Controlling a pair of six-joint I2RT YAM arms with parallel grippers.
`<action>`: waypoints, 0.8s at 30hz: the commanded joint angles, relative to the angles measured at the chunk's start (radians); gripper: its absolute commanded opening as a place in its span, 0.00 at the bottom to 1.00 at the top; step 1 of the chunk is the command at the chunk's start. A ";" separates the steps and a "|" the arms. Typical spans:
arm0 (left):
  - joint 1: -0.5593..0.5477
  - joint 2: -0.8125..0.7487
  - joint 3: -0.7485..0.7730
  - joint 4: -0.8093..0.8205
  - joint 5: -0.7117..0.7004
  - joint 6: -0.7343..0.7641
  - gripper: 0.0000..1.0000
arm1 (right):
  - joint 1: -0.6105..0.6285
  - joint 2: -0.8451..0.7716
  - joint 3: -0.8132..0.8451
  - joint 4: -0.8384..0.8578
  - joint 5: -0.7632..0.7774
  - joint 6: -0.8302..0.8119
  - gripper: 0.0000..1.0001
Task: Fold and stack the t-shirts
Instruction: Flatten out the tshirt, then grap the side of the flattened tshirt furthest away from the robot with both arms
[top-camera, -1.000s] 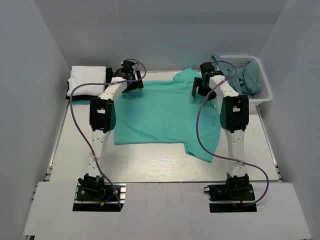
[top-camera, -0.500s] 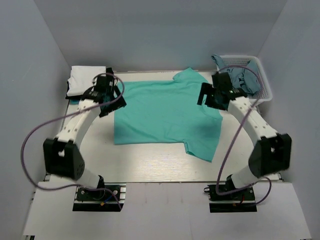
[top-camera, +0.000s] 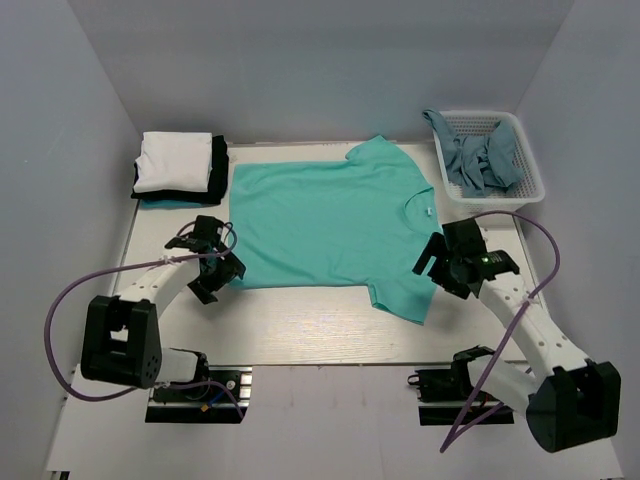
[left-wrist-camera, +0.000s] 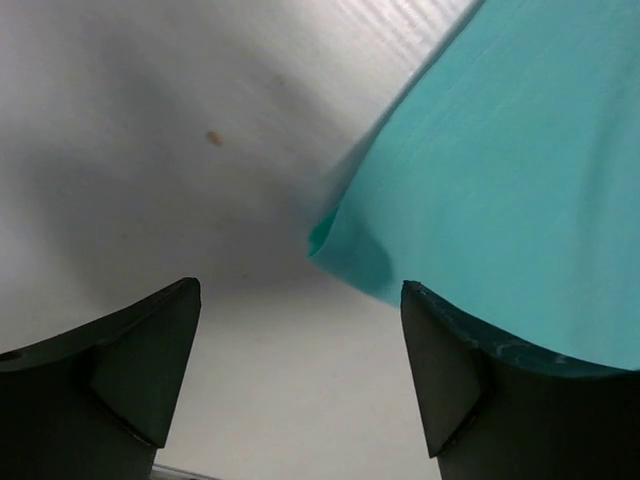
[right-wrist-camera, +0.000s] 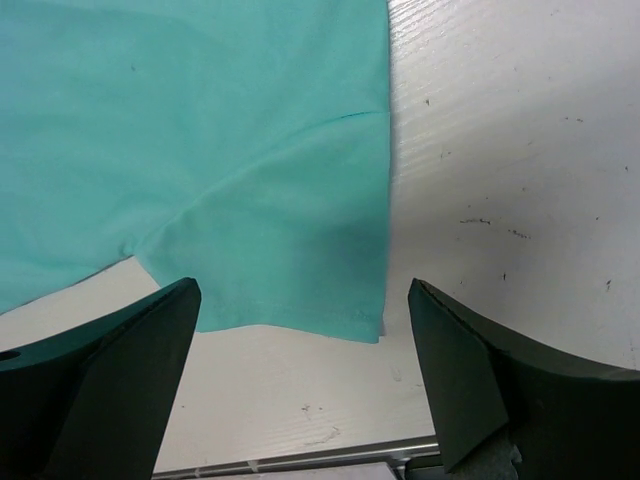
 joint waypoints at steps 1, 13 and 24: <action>0.005 0.030 -0.007 0.112 0.041 -0.036 0.90 | -0.003 -0.062 -0.034 -0.010 0.036 0.081 0.90; 0.005 0.104 -0.038 0.141 0.068 -0.036 0.00 | -0.001 -0.056 -0.145 -0.051 -0.031 0.133 0.88; 0.005 0.113 -0.038 0.132 0.079 -0.036 0.00 | 0.005 0.106 -0.268 0.134 -0.285 0.091 0.71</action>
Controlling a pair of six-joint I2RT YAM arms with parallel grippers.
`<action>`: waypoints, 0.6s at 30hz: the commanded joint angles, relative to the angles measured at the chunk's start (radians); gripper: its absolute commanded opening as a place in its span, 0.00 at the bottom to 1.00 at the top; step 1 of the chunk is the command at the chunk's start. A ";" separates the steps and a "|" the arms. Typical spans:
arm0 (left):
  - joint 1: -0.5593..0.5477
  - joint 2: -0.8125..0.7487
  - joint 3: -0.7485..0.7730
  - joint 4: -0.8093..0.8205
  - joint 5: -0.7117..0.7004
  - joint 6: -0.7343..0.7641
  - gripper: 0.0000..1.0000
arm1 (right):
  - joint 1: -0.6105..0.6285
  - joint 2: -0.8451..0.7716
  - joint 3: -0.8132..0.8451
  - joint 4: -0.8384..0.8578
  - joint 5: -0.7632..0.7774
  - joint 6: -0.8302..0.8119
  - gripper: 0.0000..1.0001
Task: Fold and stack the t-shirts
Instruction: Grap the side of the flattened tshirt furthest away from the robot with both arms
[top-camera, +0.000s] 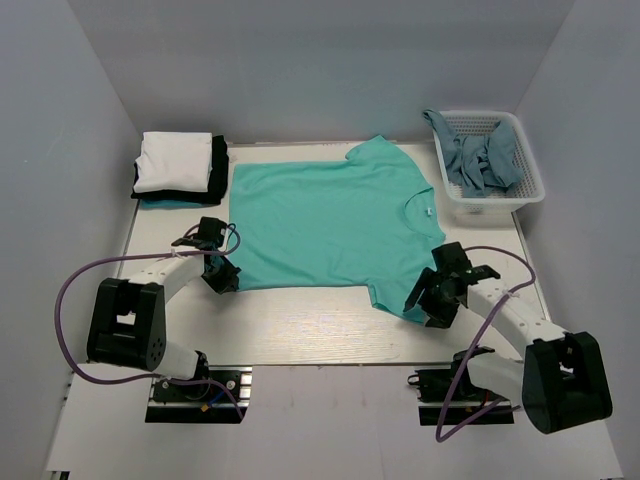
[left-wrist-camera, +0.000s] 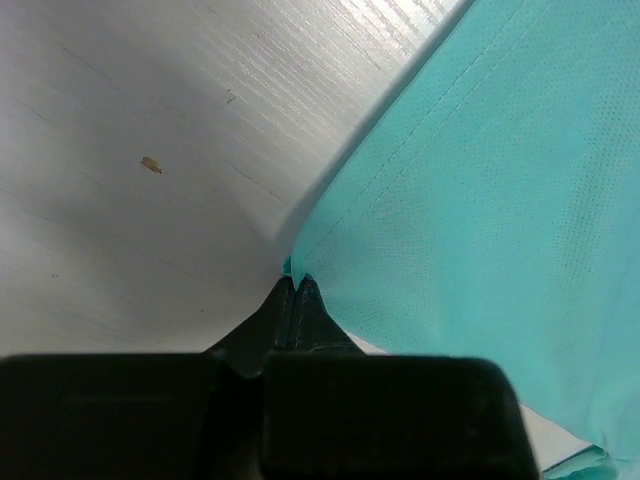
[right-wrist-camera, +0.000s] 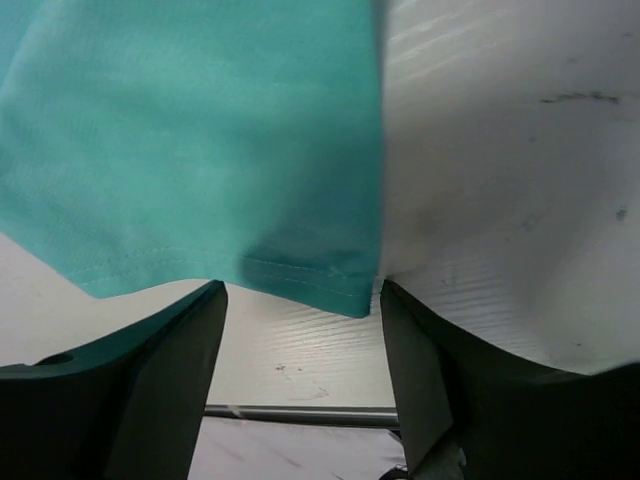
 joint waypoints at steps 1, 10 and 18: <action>0.002 0.007 -0.012 -0.019 0.006 -0.002 0.00 | 0.003 0.036 -0.030 0.070 -0.069 0.001 0.68; 0.002 -0.011 -0.012 -0.020 0.043 0.016 0.00 | 0.000 0.017 -0.047 0.053 -0.046 0.026 0.00; -0.008 -0.154 -0.012 -0.212 0.021 0.036 0.00 | 0.008 -0.248 0.017 -0.315 -0.192 0.041 0.00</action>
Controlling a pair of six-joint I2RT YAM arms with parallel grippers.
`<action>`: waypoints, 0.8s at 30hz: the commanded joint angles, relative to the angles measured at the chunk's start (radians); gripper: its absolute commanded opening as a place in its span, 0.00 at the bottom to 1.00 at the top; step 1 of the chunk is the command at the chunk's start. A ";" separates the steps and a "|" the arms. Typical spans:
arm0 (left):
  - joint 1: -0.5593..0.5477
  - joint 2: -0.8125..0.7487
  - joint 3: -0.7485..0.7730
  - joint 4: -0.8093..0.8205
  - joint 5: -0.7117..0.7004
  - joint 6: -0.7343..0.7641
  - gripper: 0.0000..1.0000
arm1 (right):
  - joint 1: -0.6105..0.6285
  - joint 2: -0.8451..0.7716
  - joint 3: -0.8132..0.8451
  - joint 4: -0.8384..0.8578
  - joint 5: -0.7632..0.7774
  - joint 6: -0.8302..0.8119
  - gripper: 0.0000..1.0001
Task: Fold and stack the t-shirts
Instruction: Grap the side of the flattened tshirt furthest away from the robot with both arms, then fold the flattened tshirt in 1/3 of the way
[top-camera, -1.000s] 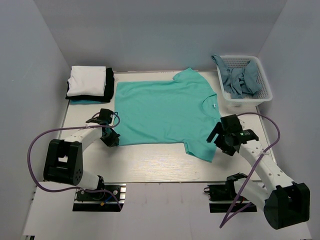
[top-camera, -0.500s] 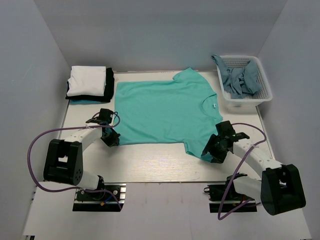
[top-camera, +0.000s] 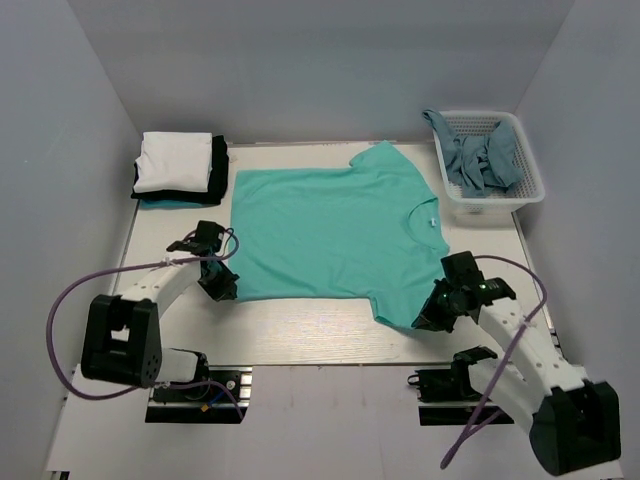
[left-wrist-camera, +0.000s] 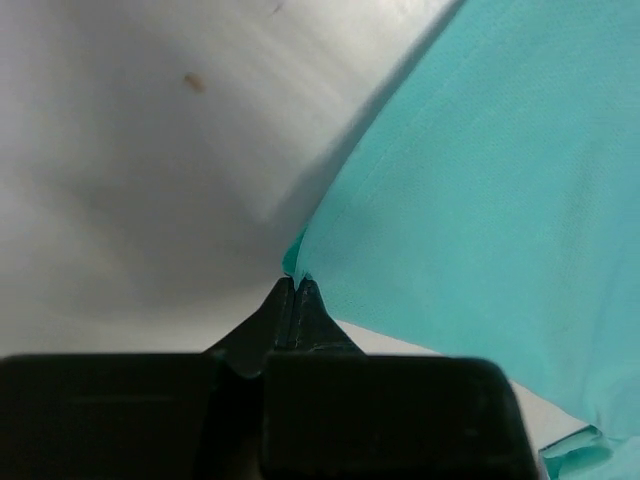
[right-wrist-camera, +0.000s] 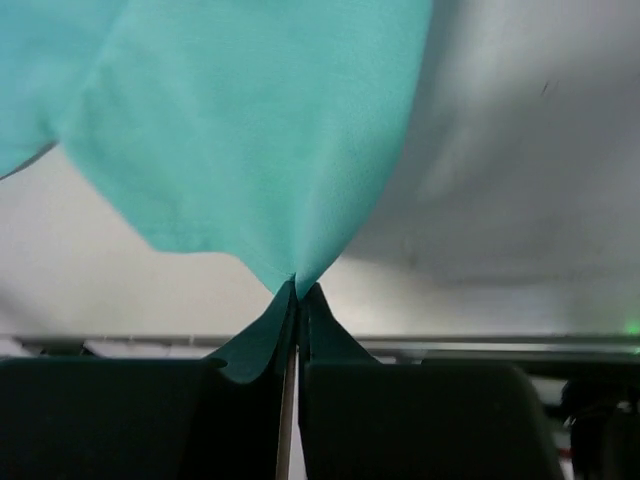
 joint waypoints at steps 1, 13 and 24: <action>-0.005 -0.112 -0.017 -0.129 -0.014 0.018 0.00 | 0.008 -0.104 0.031 -0.215 -0.130 0.038 0.00; -0.015 -0.181 0.018 -0.160 0.084 0.034 0.00 | 0.006 -0.017 0.163 -0.211 -0.113 -0.034 0.00; 0.005 0.058 0.326 -0.149 0.027 0.066 0.00 | -0.020 0.325 0.563 -0.149 0.017 -0.118 0.00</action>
